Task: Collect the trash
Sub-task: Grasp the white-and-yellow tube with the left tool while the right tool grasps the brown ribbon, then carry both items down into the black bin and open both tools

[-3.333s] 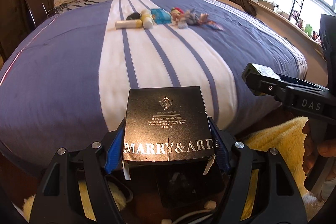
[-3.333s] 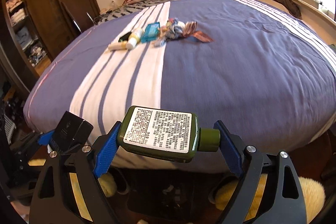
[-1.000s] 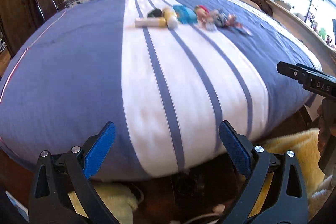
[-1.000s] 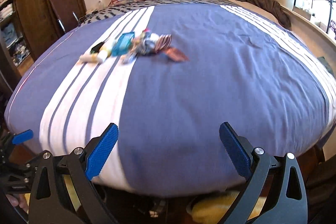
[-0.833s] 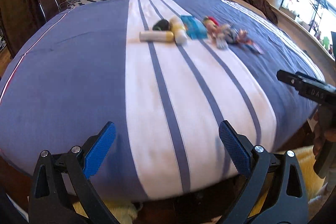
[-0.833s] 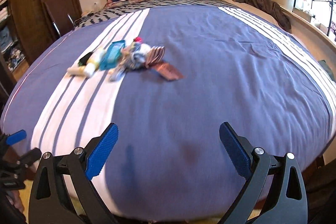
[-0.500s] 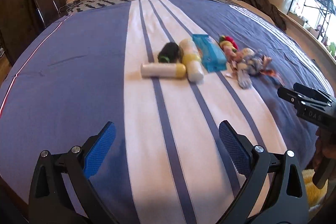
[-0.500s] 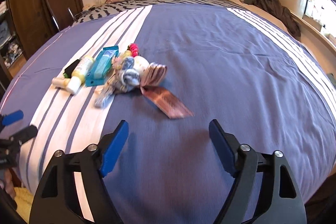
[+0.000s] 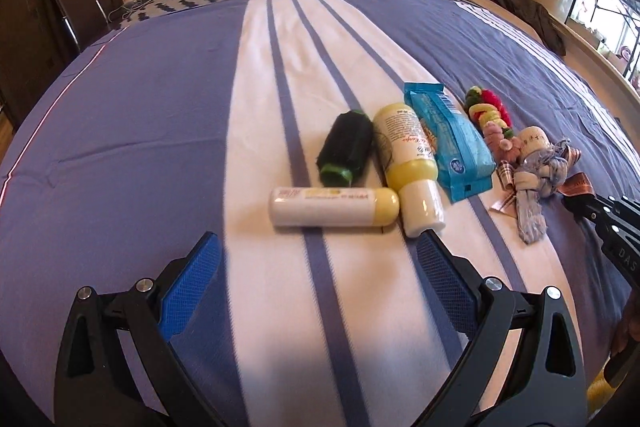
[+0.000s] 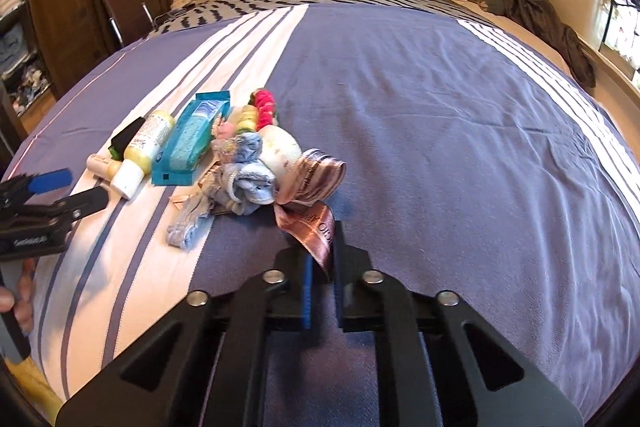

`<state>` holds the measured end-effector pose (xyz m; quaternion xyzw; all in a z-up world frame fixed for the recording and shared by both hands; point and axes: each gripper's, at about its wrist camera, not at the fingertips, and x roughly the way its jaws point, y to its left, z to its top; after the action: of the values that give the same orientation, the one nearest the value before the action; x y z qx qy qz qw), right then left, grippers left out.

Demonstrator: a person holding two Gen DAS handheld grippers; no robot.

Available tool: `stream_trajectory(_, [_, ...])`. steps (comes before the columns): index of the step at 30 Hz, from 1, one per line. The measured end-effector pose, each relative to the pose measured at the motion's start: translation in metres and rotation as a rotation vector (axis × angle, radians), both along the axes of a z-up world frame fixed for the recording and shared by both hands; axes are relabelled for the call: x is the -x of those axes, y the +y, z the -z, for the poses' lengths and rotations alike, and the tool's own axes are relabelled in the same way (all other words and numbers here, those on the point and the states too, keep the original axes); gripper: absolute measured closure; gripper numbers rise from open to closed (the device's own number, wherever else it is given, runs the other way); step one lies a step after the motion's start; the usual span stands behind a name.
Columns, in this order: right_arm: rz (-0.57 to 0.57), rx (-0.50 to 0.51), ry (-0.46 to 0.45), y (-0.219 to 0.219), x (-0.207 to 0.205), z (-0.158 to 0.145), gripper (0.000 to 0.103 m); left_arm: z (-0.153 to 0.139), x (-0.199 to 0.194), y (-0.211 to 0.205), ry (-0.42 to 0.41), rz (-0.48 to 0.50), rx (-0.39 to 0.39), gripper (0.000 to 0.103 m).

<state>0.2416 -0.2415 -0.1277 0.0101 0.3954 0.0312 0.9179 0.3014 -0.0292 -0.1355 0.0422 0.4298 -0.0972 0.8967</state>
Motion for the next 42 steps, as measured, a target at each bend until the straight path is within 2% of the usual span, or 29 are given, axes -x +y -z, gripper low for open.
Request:
stream_trajectory(5, [-0.008,-0.036,0.000,-0.003,0.004,0.000,0.100,0.005,-0.017,-0.007,0.015,0.014,-0.013,0.011])
stream_trajectory(13, [-0.004,-0.035,-0.005,-0.002,0.008,0.001,0.100,0.004,-0.022,-0.007,0.011,0.026,-0.006,0.038])
stream_trajectory(17, [-0.009,-0.042,-0.009,0.001,0.017,0.000,0.101,0.003,-0.013,-0.005,0.010,0.023,-0.006,0.038])
stream_trajectory(21, [-0.017,-0.050,-0.015,0.004,0.031,-0.002,0.102,0.002,0.008,-0.004,0.009,0.032,-0.010,0.038])
stream_trajectory(31, [-0.034,-0.079,-0.052,0.014,0.092,-0.020,0.102,-0.004,0.093,-0.003,0.009,0.068,0.022,0.038])
stream_trajectory(42, [-0.056,-0.081,-0.137,0.023,0.160,-0.054,0.102,-0.028,0.187,-0.004,-0.052,0.100,0.071,0.038])
